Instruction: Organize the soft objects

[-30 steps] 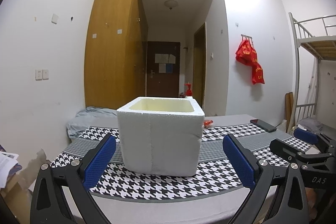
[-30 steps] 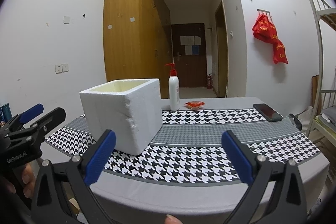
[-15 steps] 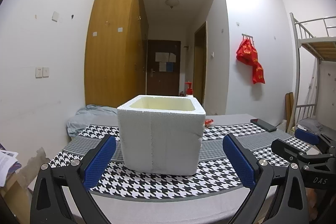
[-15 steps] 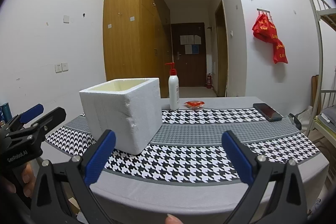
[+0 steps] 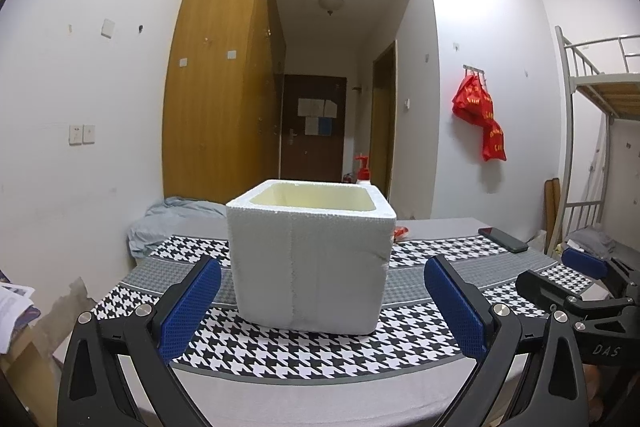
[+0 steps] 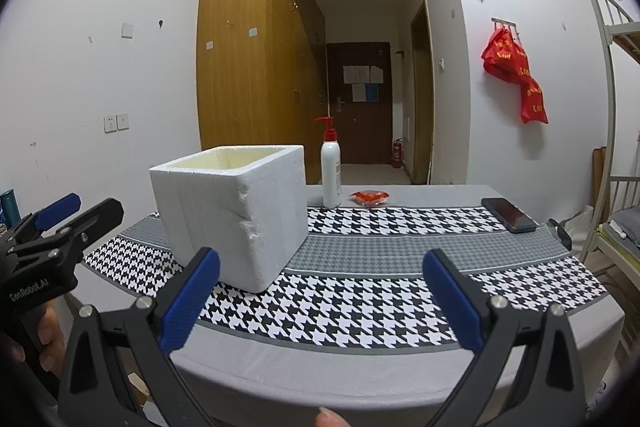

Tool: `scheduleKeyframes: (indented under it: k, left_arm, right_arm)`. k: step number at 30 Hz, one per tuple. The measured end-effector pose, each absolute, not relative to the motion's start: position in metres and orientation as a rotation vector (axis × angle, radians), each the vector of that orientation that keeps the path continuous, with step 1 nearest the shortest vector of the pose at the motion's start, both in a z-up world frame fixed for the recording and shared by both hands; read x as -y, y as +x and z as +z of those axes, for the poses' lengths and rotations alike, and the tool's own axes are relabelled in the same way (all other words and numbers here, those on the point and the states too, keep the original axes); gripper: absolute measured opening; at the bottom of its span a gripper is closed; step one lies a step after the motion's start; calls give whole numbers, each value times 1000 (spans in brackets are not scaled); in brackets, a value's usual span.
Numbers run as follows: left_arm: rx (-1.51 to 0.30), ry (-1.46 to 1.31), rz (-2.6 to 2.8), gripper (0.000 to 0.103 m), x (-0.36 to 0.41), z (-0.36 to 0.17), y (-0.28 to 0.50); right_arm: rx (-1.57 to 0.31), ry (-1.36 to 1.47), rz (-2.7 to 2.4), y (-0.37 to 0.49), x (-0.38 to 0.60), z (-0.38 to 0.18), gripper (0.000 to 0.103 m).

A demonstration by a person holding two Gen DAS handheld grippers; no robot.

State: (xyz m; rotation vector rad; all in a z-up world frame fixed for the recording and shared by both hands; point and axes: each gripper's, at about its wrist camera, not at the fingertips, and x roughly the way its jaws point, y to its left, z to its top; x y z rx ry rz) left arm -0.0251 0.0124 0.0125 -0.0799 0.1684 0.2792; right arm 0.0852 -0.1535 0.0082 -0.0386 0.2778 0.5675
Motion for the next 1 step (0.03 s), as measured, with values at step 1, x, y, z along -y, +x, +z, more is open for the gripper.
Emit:
scheduleKeyframes:
  k: [1]
  left_arm:
    - [-168, -80, 278, 102, -12, 13, -25]
  right_arm:
    - [-280, -38, 566, 86, 154, 8, 103]
